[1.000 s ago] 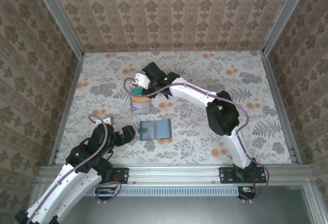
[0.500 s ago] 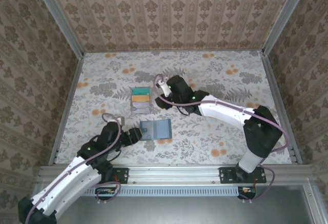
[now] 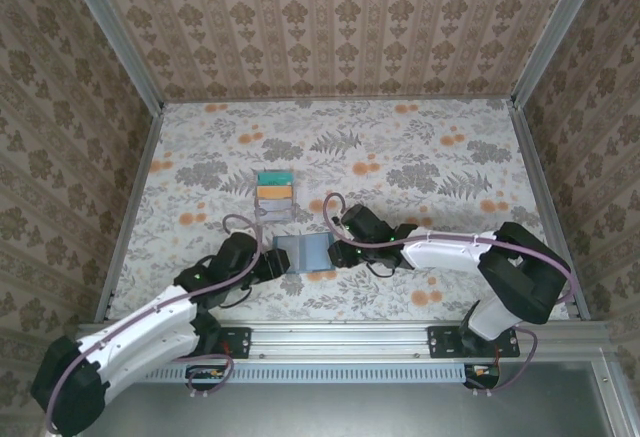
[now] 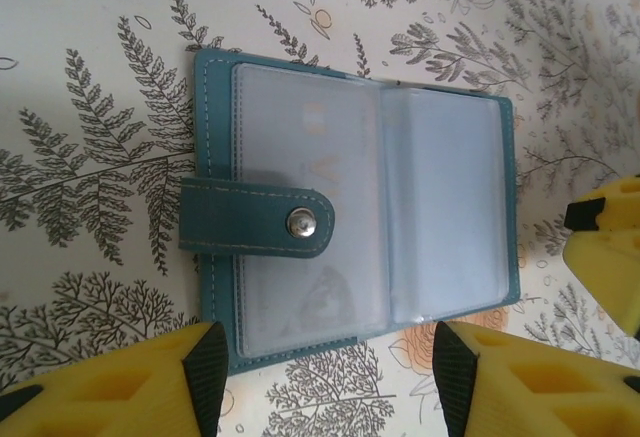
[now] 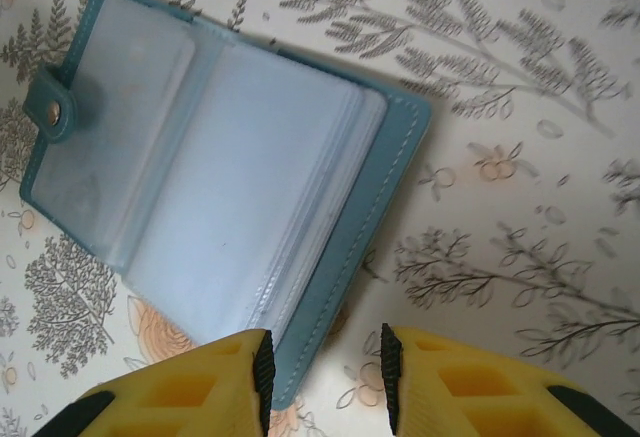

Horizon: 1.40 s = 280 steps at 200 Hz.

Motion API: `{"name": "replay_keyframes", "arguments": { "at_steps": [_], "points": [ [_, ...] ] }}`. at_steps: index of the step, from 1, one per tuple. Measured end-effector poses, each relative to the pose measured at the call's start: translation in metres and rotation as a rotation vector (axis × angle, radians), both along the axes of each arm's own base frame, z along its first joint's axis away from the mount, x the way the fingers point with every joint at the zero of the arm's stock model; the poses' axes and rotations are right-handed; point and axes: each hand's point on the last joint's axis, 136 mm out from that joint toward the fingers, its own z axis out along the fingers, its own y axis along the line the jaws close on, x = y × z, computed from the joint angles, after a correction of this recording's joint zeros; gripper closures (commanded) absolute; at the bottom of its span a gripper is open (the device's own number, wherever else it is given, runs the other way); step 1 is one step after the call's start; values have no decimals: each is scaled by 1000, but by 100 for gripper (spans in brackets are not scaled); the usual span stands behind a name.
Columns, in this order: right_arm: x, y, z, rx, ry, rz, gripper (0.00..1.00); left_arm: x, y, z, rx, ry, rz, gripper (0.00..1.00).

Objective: Take the credit cards out of the card holder

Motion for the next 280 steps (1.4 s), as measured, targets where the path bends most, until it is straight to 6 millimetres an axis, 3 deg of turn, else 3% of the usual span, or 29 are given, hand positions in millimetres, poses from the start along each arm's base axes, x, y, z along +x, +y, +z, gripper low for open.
{"name": "replay_keyframes", "arguments": {
  "at_steps": [88,165,201,245,280],
  "points": [
    [0,10,-19,13,41,-36,71,7,-8,-28,64,52,-22,43],
    [0,9,-26,3,54,-57,82,10,-12,-27,67,41,-32,45],
    [0,9,-27,0,50,-57,83,9,-11,-26,81,44,-36,46],
    [-4,13,-27,4,54,-42,84,14,-16,-1,75,-20,-44,46],
    [-5,13,-27,6,56,-40,84,11,-12,-8,104,2,-44,46]
  ]
}}
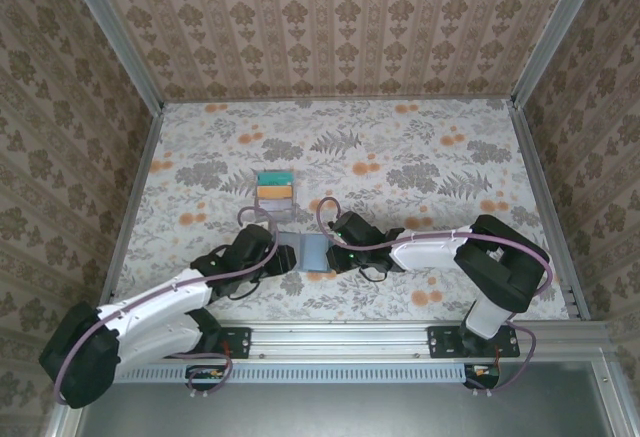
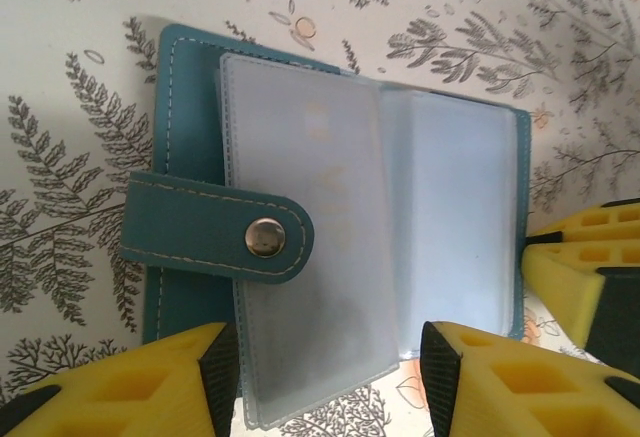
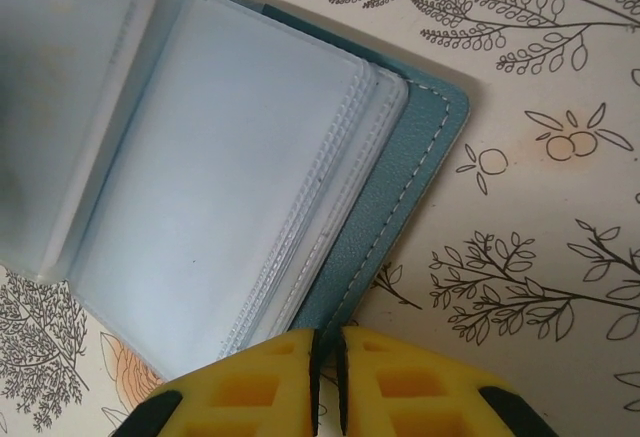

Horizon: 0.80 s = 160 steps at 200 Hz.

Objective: Take the credit cards out of the card holder

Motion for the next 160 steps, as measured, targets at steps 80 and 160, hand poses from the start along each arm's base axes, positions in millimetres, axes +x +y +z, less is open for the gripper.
{"name": "replay_keyframes", "arguments": {
  "at_steps": [80,160],
  "points": [
    [-1,1,0,2,2,3,84,0,8,-10,58,21,20,45],
    [-3,3,0,3,3,9,84,0,6,-17,67,37,15,45]
  ]
}}
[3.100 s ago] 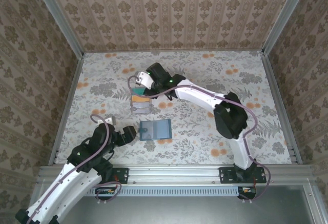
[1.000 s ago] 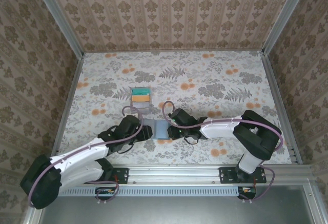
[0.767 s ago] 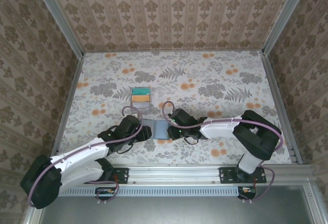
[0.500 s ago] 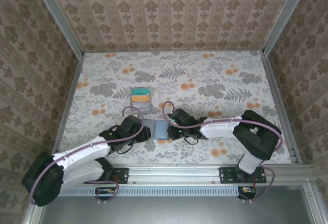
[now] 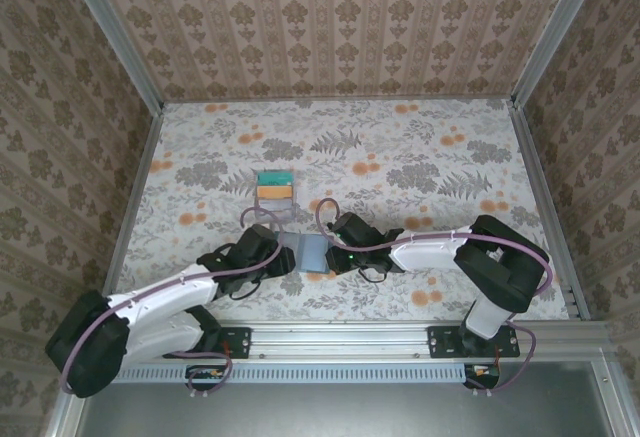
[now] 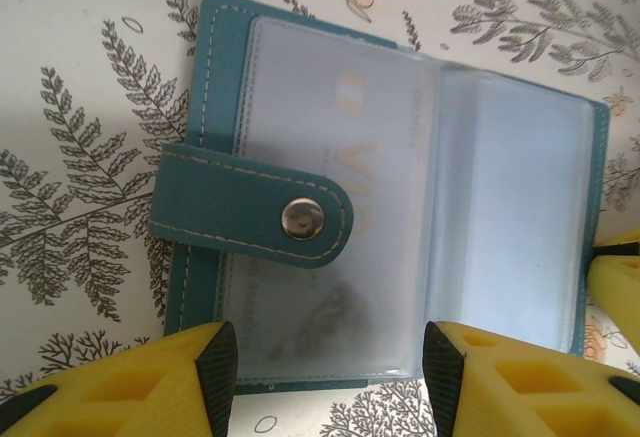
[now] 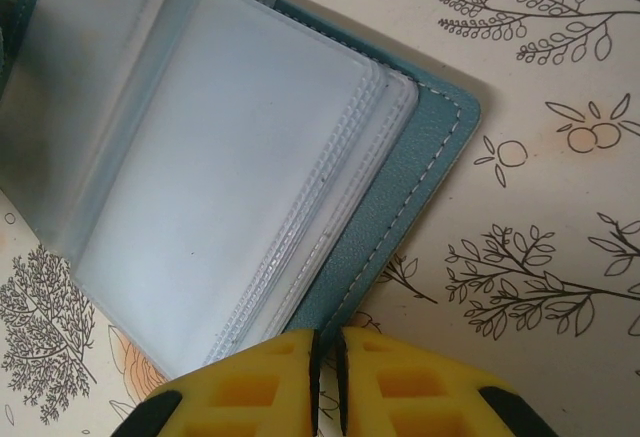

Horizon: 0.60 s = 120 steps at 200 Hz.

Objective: Take the credit cards out of the card holder

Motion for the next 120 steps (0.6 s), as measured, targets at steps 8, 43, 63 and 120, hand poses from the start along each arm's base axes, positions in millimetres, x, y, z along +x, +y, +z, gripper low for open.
{"name": "replay_keyframes", "arguments": {
  "at_steps": [8,43,63,120],
  "points": [
    [0,0,0,1,1,-1,84,0,0,-2,5,5,0,45],
    [-1,1,0,1,1,2,84,0,1,-3,10,9,1,46],
    [-1,1,0,0,1,2,84,0,1,-2,9,3,3,46],
    [-2,2,0,1,2,6,84,10,9,2,5,-20,40,46]
  ]
}}
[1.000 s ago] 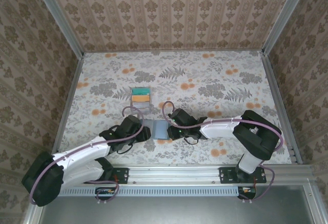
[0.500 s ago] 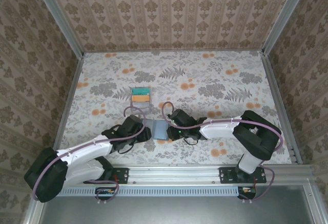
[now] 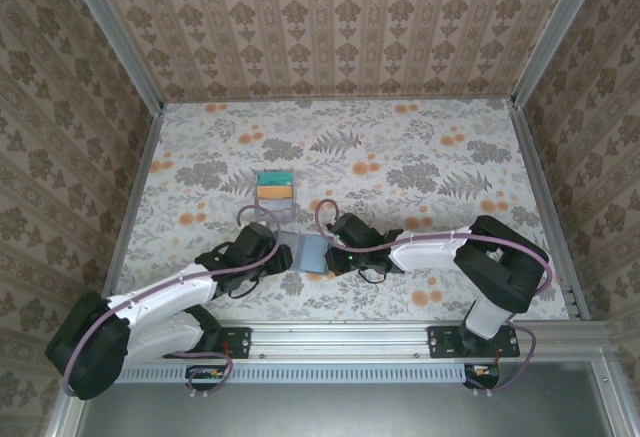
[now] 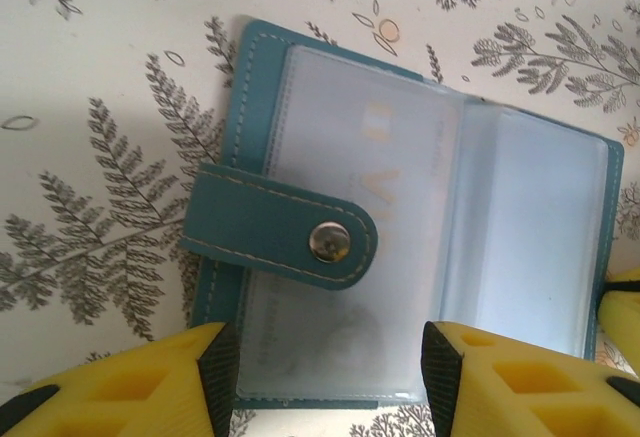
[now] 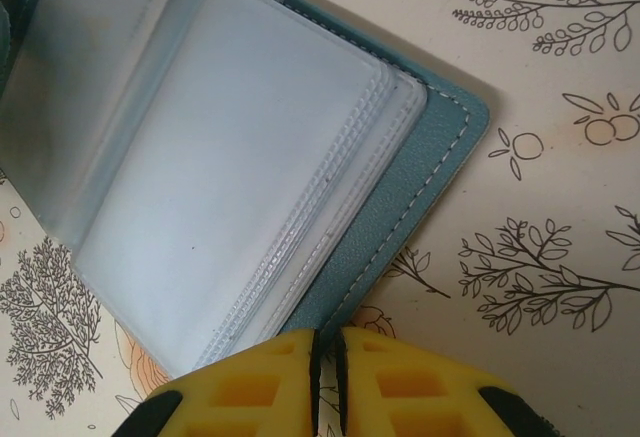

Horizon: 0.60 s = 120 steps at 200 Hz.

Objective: Take the credit cards out of the card holder

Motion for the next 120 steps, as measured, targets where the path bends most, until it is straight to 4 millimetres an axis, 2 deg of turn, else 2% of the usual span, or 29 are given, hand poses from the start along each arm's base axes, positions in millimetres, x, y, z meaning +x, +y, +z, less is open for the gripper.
{"name": "replay_keyframes", "arguments": {
  "at_steps": [48,120],
  "points": [
    [0,0,0,3,4,-3,84,5,5,-8,23,20,4,46],
    [-1,1,-1,3,11,-6,84,8,-10,-5,-27,16,-41,47]
  ]
}}
